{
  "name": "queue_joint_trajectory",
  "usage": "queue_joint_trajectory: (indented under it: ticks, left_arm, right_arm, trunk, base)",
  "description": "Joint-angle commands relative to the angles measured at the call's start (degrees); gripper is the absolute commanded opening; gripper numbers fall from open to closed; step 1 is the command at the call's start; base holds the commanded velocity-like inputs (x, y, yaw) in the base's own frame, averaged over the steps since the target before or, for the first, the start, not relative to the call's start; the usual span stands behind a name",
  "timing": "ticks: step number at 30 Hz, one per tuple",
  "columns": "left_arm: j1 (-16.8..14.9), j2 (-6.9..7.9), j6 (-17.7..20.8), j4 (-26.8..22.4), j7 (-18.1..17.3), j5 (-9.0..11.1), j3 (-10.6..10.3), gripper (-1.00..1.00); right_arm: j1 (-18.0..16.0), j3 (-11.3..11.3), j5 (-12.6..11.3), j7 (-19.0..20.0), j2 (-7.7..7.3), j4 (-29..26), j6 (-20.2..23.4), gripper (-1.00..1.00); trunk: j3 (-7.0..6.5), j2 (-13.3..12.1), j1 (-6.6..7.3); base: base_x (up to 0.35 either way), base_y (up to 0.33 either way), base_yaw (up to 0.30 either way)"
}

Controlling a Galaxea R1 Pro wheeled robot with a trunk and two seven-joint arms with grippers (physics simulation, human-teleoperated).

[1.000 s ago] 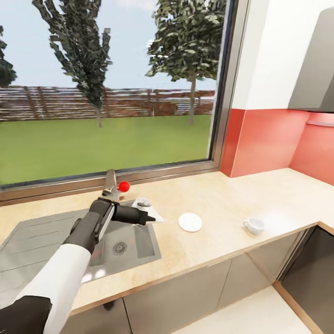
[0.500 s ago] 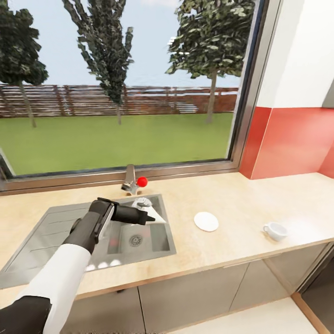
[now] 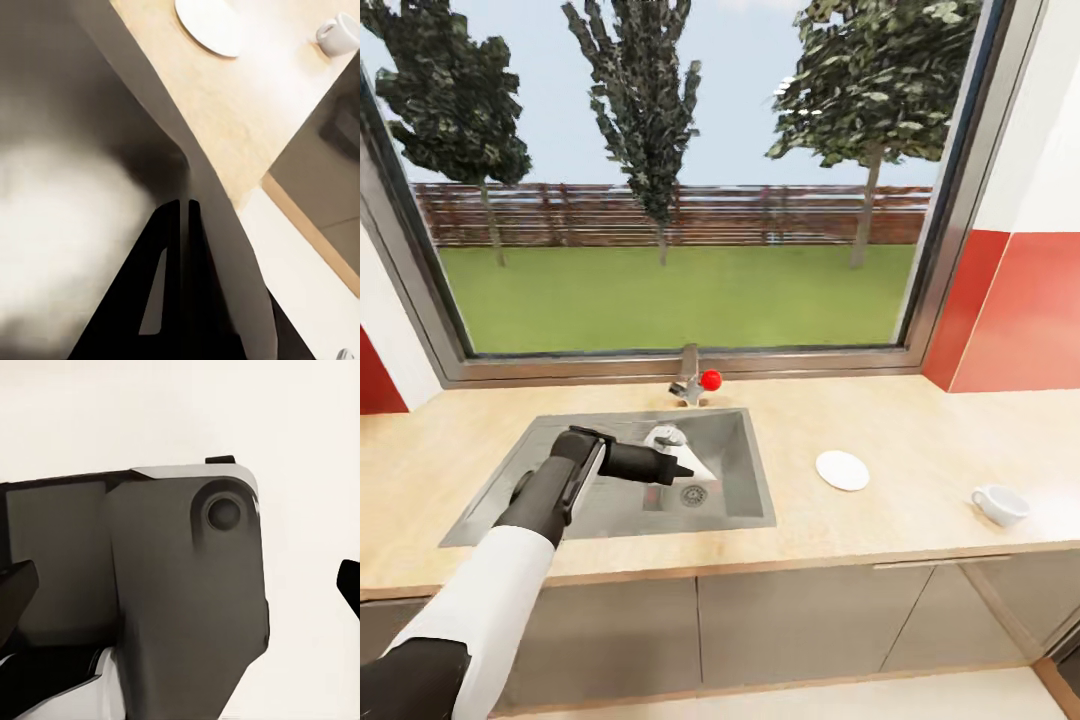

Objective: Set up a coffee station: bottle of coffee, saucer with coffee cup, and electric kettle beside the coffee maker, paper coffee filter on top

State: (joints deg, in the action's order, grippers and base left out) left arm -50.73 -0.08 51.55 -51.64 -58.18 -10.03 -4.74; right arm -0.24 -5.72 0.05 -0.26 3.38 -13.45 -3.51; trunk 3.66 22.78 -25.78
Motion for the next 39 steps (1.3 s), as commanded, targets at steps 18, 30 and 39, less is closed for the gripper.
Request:
queue_joint_trajectory:
  ticks: [18,30,39]
  left_arm:
    - [-0.08,1.31,0.13,-0.21,-0.52,-0.78,0.22,-1.00]
    - [-0.07,1.40,0.13,-0.22,-0.45,-0.87,0.26,-1.00]
    - [-0.07,1.40,0.13,-0.22,-0.44,-0.85,0.31,-1.00]
  right_arm:
    - [-0.02,-0.34,0.03,-0.03,0.04,0.09,-0.26,1.00]
    - [-0.02,-0.34,0.01,-0.02,0.04,0.09,-0.26,1.00]
    - [-0.02,-0.34,0.04,-0.06,0.04,0.09,-0.19,1.00]
  trunk:
    - [0.14,0.14,0.00]
    - [0.14,0.14,0.00]
    - [0.14,0.14,0.00]
  base:
    - [-0.090,0.000,0.282]
    - [0.000,0.000,0.282]
    - [0.000,0.000,0.282]
